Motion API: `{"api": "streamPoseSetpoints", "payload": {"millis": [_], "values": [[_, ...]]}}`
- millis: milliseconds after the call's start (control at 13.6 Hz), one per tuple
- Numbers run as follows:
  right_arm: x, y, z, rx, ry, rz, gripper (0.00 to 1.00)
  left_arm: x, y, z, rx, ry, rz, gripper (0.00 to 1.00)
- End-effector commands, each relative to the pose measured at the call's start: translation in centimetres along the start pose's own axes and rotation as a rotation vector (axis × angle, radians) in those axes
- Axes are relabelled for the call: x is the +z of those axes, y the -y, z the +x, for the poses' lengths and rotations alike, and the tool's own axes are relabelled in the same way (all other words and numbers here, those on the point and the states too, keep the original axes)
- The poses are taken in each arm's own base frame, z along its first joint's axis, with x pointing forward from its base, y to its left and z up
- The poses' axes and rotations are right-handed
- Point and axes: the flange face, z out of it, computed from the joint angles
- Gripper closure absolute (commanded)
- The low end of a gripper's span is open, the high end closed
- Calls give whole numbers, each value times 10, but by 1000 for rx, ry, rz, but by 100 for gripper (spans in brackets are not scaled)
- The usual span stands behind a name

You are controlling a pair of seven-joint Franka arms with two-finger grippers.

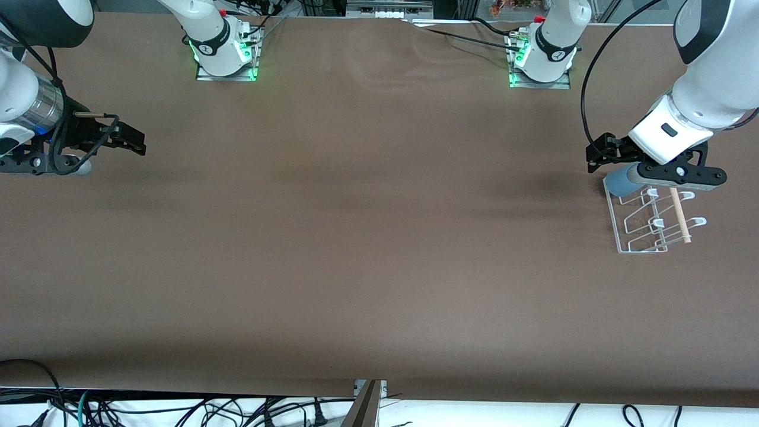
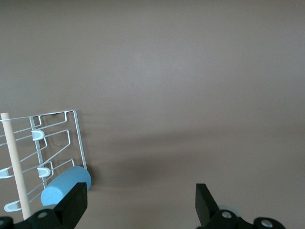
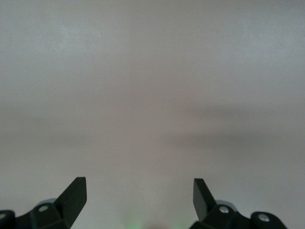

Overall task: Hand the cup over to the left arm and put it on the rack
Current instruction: 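Raise the left gripper away from the rack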

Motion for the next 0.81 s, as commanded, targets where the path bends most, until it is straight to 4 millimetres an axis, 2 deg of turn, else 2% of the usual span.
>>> {"api": "streamPoseSetpoints", "payload": {"millis": [0,366,513,733], "values": [[-7,-1,2,-9,-8,-3,1,-5,2,-8,-20,-27,-22,0],[-6,-1,3,-8,-4,0,1,-7,3,-8,-29,-28,-41,0],[-5,1,3,-11,-3,0,1,-11,17,-10,-65,-35,-78,0],[-5,2,3,-12,-3,0,1,-20,22,-12,-72,-49,-70,0]]}}
